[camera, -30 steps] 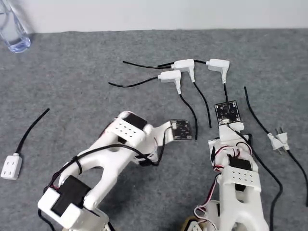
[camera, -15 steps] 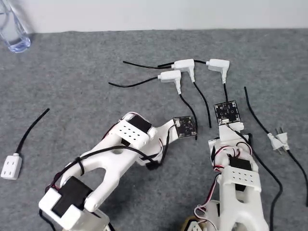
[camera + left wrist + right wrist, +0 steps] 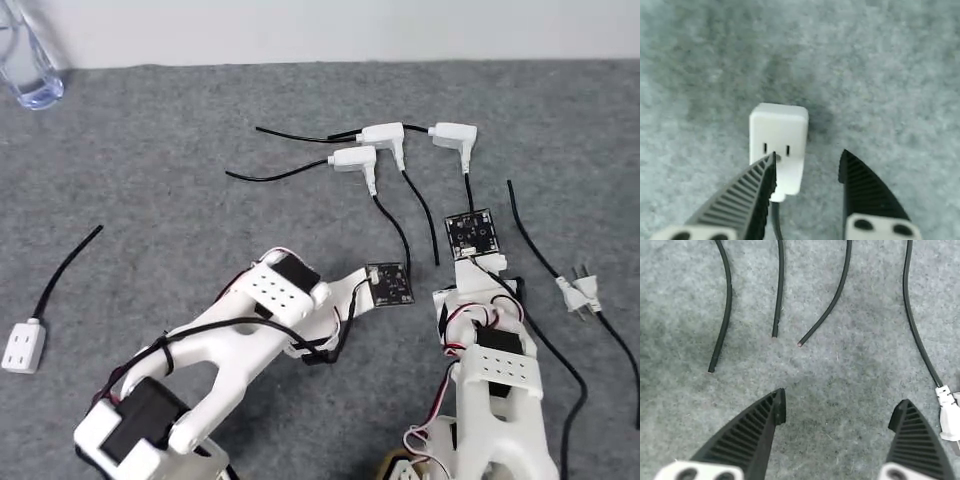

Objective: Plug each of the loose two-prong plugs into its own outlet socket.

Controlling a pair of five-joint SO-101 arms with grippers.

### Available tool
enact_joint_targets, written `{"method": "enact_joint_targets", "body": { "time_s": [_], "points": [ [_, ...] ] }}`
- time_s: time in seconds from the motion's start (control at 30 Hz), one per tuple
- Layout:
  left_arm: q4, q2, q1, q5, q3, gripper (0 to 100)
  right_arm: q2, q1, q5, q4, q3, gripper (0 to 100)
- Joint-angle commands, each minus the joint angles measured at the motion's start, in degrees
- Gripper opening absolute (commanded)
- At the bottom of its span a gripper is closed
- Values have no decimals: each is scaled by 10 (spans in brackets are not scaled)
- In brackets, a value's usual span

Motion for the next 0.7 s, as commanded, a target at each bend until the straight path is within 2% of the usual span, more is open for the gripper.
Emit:
{"method": "enact_joint_targets", "body": {
  "time_s": [0.0,0.17,0.43,0.67],
  "points": [
    [-51,4,-20,-16,13,193,-7,-7,7,-7,-4,328],
    [-57,61,-35,-41,7,193,-7,-7,7,-7,-4,328],
    [-27,72,-38,-68,-11,193,-7,-7,7,-7,-4,328],
    [-17,66,-83,-75,-65,193,-7,-7,7,-7,-4,328]
  ]
}}
